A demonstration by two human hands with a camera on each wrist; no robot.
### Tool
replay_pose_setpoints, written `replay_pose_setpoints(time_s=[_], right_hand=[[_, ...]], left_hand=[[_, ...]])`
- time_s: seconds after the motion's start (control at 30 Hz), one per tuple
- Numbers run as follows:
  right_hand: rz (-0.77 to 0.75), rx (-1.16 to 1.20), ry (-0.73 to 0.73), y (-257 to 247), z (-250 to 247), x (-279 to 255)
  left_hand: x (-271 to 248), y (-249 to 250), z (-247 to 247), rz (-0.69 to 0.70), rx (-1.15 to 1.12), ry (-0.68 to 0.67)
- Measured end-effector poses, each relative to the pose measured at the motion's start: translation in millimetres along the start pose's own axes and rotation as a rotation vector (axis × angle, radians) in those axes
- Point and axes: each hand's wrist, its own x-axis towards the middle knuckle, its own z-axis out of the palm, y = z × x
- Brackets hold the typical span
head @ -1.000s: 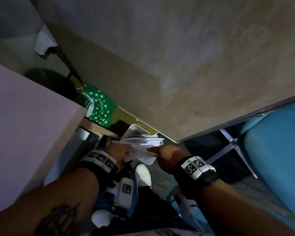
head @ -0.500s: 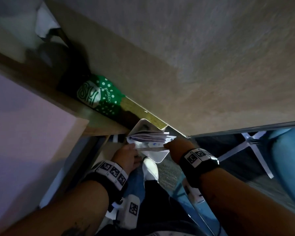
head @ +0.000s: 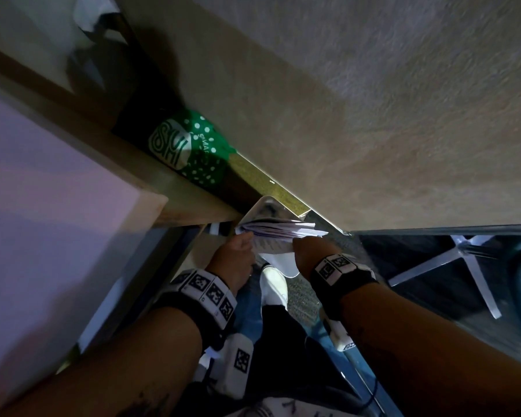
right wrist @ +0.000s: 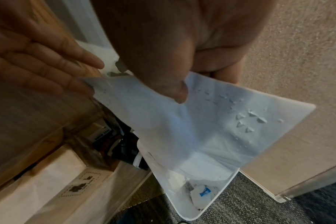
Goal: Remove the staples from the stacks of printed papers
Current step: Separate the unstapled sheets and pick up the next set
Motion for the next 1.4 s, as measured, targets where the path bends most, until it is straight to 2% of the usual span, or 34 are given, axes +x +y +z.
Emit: replay_pose_setpoints(time_s=[0.07,0.3,0.4,0.53,0.7,0.93,1.13,1.3,1.4], right_hand=[[-0.012,0.028,0.006,-2.0,1.8,3.5],[-0.022,0.000,-0.019,3.3,5.8,4.6],[-0.017,-0.019,0.048,1.6,7.4,5.5],[0.040,-0.031,0.052,-5.1,11.5,10.5],[-0.030,0.013,0.124,-1.3,28.2,22.5],[-0.008,-0.087,-0.015,21.0,41.1,23.3],[-0.024,0.046,-0.007,29.2,43.2,28.7],[-0.034,0.049,-0.175,20.5,53.6,38.9],[-0.098,-0.030,-0.076,15.1,68.5,50.7]], left_hand=[[1.7,-1.5,0.2,0.023,0.041,0.016],[2.6,-0.9,-2.1,-0.027,-0.035,0.010],[2.8,0.6,-3.0,-0.039,-0.081,-0.010],[4.6,2.5,0.1,-0.051,-0.018,0.021],[15.3,-4.9,-4.1,-0.029,0.017,0.050],[19.4,-6.3,-4.1,-0.041,0.122,0.028],[9.8,2.4,4.6,-0.006,0.090,0.028],[13.9,2.7,5.7,0.040,0.118,0.009],[31.5,-10.4,-1.0,0.056,0.142,-0.005]])
